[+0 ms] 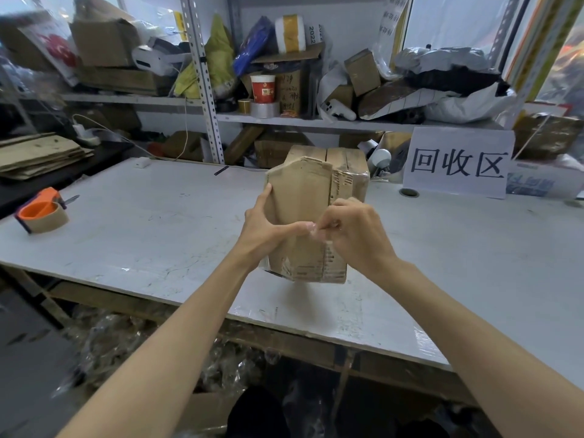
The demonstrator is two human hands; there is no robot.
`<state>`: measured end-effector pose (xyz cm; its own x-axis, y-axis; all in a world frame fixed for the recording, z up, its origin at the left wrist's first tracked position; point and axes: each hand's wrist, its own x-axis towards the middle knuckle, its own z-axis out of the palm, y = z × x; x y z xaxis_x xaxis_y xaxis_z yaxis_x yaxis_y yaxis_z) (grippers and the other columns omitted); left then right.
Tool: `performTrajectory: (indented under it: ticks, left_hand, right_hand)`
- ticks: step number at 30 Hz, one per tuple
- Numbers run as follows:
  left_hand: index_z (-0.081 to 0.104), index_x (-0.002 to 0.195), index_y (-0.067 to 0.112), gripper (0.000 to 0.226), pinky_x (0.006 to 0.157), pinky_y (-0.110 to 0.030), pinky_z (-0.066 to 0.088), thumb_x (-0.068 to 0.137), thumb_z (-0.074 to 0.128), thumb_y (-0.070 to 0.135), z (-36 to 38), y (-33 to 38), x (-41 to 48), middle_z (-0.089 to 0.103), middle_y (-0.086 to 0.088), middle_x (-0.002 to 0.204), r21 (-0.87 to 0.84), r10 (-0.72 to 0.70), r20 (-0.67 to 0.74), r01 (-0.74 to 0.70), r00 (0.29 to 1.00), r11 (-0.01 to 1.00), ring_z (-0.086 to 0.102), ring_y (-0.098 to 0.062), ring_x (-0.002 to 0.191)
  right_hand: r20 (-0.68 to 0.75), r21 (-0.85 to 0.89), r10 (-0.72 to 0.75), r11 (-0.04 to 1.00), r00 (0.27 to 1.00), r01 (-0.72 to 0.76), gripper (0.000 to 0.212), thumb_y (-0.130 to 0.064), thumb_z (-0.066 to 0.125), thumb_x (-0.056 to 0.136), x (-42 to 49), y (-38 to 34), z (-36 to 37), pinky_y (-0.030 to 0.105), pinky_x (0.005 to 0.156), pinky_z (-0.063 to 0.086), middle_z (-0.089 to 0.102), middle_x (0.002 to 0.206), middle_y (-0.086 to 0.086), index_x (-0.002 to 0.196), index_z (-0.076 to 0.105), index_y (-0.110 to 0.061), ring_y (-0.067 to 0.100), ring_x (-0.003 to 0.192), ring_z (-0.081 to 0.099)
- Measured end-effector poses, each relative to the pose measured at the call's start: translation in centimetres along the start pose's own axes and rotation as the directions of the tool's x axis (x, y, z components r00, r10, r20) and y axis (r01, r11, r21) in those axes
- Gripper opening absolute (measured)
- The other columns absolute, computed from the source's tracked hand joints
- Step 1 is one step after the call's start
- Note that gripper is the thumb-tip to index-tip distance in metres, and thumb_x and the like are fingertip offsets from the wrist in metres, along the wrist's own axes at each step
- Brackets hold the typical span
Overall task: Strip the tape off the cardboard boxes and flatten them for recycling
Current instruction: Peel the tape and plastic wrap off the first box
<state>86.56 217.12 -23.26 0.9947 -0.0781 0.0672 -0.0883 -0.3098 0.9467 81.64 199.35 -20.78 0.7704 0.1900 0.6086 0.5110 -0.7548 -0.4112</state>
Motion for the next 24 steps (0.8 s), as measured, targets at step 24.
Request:
performTrajectory:
  ticks: [24]
  left_hand:
    - [0.004,0.156,0.044,0.141,0.108,-0.052,0.044,0.040,0.081,0.066,-0.5,-0.8,-0.4,0.026,-0.005,0.152,-0.028,-0.053,0.044,0.054,0.998,0.998,0.040,-0.030,0.135]
  right_hand:
    - [0.032,-0.027,0.009,1.000,0.999,-0.008,0.021,-0.016,0.071,0.083,-0.9,0.7,0.6,0.041,0.069,0.052,0.066,0.092,0.004,0.103,0.069,-0.009,0.024,0.080,0.064]
